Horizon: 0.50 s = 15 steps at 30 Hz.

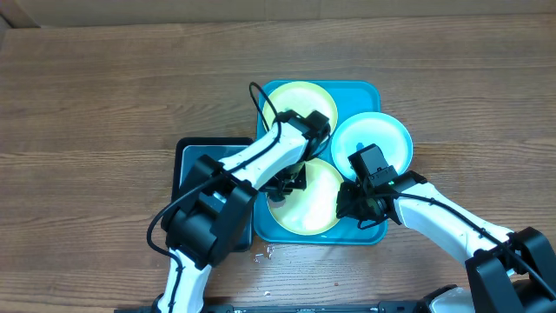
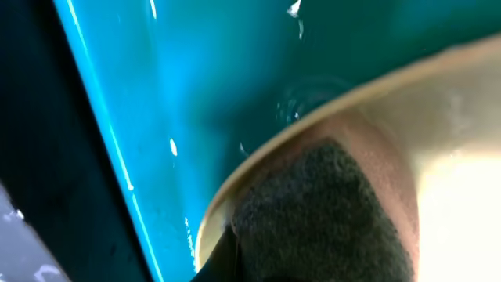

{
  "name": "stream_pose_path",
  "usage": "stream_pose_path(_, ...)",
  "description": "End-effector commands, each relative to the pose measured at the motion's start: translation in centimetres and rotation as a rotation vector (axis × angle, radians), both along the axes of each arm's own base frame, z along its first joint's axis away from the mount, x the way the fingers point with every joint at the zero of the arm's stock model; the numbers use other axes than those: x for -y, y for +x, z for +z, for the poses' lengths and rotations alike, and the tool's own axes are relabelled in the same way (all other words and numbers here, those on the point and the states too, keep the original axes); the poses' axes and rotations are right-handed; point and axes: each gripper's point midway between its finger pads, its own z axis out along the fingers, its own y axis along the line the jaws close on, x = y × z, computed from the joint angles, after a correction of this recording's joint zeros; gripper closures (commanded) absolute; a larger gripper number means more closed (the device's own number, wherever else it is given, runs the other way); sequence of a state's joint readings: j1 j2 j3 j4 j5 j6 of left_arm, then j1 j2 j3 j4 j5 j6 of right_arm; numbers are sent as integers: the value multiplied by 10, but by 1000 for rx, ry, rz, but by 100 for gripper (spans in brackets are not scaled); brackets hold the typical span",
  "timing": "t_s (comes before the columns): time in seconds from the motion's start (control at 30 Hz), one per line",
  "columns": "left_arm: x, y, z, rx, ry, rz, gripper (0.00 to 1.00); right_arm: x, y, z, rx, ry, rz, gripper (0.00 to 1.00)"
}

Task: Clean dirty plates on tray and stack at the side
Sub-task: 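Scrub the lower yellow plate with the sponge in the left gripper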

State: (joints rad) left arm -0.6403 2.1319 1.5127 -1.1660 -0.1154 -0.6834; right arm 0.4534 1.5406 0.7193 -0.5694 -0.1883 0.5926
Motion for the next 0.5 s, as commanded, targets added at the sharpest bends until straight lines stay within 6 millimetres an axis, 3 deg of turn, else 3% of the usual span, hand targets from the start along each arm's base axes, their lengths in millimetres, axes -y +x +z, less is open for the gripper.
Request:
stream_pose_path(0.0,-8,24,-23,6,-77,14,96,22,-10,-15,-30,-107,-10,96)
stream_pose_path(0.1,29,22,-24,-37,-289,6,96,22,-10,-15,-30,-108,-10,96)
stream_pose_path(0.13,57,22,-20,-60,-440,10,96,22,-10,-15,-30,-107,-10,96)
stream_pose_path(0.23,89,25,-11,-71,-605,-1,96,22,-10,-15,-31,-107,-10,96)
stream_pose_path(0.33,111,26,-4,-68,-708,-26,96,22,-10,-15,-30,-107,-9,96)
stream_pose_path(0.47,123,19,-2,-73,-733,-60,96,22,-10,-15,-30,-107,-10,96)
